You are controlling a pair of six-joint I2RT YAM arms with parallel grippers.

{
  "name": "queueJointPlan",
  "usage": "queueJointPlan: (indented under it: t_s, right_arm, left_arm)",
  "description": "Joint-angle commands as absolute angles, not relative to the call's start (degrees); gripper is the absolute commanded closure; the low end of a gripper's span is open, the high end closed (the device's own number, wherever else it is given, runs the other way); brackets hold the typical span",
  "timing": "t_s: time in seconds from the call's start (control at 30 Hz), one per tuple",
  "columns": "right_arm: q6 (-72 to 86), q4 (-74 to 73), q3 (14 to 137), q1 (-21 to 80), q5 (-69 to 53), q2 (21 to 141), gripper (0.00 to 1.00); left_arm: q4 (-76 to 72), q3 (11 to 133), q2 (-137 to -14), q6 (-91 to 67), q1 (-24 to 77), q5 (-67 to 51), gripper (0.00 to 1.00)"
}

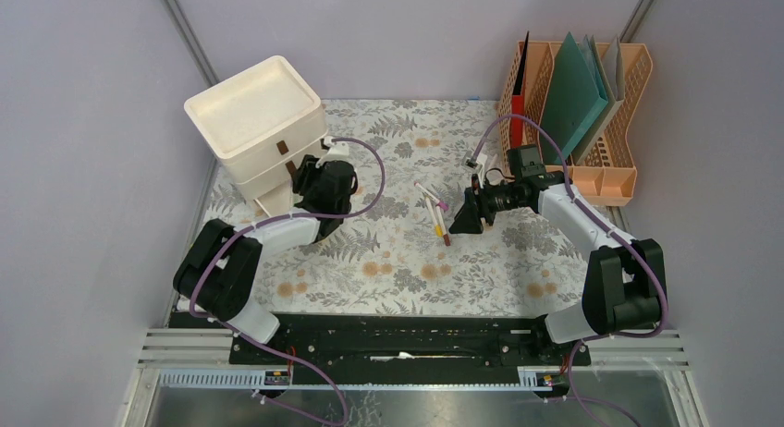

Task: Organize the desk
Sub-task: Place the stationery in the drawer, then pick up the stationery from the center of the board.

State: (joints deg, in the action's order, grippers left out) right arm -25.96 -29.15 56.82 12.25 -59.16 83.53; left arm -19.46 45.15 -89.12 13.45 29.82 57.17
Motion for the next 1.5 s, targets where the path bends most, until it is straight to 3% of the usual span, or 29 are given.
queueJointPlan:
  t_s: [0.0, 0.17, 0.27, 0.4, 0.63, 0.87, 1.0, 1.2, 1.47]
  right_arm:
    - [-27.19, -30.06, 58.82, 12.3, -58.71, 83.89, 0.37]
    - [-27.75, -30.41, 59.06, 12.26, -58.08, 83.87, 0.37]
    - [-28.22, -30.67, 59.15, 12.3, -57.39, 83.55, 0.37]
    - [-28.5, -30.7, 59.11, 12.3, -56.34, 83.0, 0.37]
    - [-29.17, -30.77, 59.1, 12.29, -54.74, 82.71, 0.37]
    - [-29.52, -30.74, 59.2, 12.3, -53.21, 82.27, 0.37]
    - [-29.52, -30.76, 59.23, 12.22, -52.19, 82.13, 0.37]
    - [-28.49, -29.61, 59.12, 12.19, -48.62, 81.98, 0.36]
    - [-22.49, -23.83, 58.88, 12.2, -34.89, 81.12, 0.35]
  left_arm:
    - [-19.45, 48.52, -89.02, 12.42, 30.77, 62.39, 0.45]
    - [-15.84, 48.69, -84.93, 7.93, 35.11, 61.17, 0.17]
    - [-11.62, 48.16, -80.05, 0.78, 36.68, 53.57, 0.02]
    - [-11.6, 44.11, -71.14, -8.77, 36.65, 35.31, 0.01]
    - [-25.65, 31.1, -60.01, -22.1, 36.56, 8.12, 0.01]
    - [-36.9, 26.19, -63.76, -41.28, 36.77, -8.23, 0.01]
    - [-38.24, 27.58, -69.88, -45.81, 38.52, -9.9, 0.01]
    - [-31.26, 31.63, -75.01, -43.5, 41.99, -2.84, 0.01]
    - [-21.71, 29.63, -65.96, -25.24, 42.45, 16.48, 0.01]
